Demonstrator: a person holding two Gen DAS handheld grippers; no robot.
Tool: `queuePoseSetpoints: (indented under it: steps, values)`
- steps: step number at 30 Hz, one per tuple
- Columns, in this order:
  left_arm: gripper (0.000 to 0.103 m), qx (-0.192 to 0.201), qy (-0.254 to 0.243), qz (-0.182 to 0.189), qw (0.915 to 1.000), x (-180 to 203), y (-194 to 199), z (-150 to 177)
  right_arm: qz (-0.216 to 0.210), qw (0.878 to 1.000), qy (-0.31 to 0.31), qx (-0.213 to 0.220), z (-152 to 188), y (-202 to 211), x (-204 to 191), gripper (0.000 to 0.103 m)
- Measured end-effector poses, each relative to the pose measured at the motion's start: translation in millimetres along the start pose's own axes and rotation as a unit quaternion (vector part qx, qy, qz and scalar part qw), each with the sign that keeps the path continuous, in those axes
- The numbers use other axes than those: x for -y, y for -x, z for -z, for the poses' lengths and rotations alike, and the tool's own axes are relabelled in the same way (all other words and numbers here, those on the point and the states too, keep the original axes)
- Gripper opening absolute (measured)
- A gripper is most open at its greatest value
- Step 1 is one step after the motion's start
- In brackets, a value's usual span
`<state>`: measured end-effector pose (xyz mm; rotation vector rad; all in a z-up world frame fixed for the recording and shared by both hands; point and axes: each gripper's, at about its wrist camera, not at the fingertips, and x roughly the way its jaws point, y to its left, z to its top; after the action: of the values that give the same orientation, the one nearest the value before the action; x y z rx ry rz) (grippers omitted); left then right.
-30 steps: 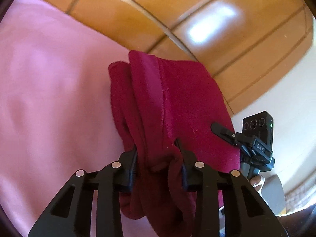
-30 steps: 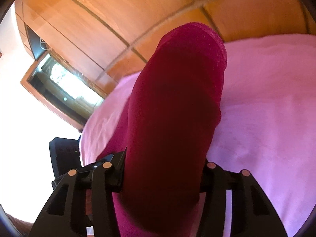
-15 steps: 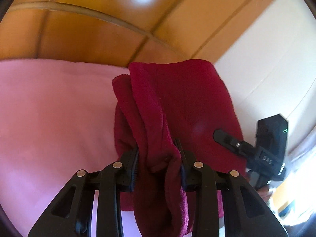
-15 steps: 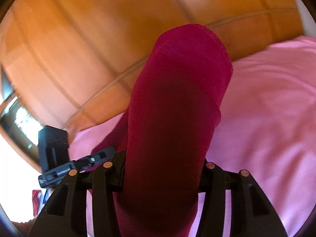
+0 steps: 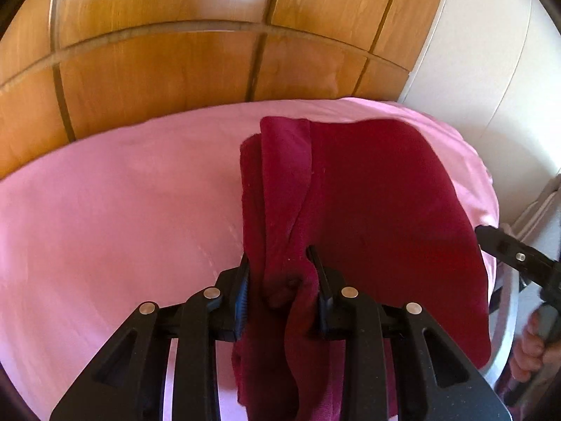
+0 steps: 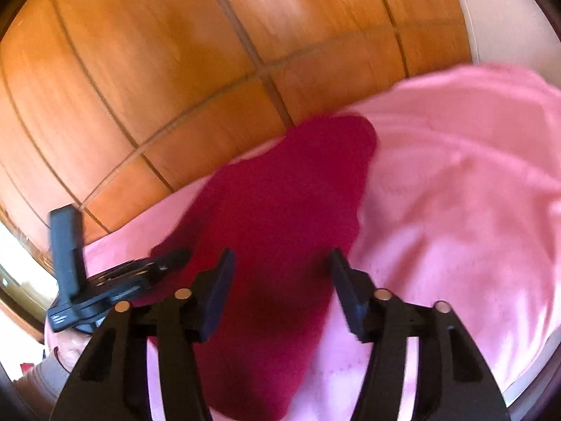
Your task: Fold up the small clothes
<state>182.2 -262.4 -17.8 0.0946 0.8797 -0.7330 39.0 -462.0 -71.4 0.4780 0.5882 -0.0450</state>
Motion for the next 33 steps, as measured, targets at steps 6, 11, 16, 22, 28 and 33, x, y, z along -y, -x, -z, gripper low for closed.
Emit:
queuePoseSetpoints:
  steps: [6,11,16,22,28,33]
  values:
    - [0.03,-0.002,-0.004,-0.023,0.9997,-2.5,-3.7,7.1,0.063,0.997,0.028,-0.035,-4.7,-47.0,-12.3,0.052]
    - [0.04,0.006,0.007,-0.026,0.9996,-4.2,0.2,11.1,0.078,0.996,0.019,-0.044,-5.9,-69.3,0.4,0.055]
    - [0.046,0.021,0.029,-0.027,0.999,-9.0,19.9,21.0,0.09,0.995,0.042,-0.031,-1.9,-49.8,-6.2,0.062]
    - [0.054,0.039,0.022,-0.056,0.9974,-2.3,38.3,35.4,0.101,0.989,0.102,-0.015,29.7,-12.6,-39.7,0.063]
    - [0.06,0.05,0.027,-0.074,0.9957,2.1,53.5,46.0,0.129,0.981,0.143,-0.028,61.5,-10.2,-54.6,0.064]
    - [0.069,0.075,0.042,-0.084,0.9927,0.2,78.7,54.9,0.103,0.99,0.09,-0.012,59.1,9.8,-56.8,0.074]
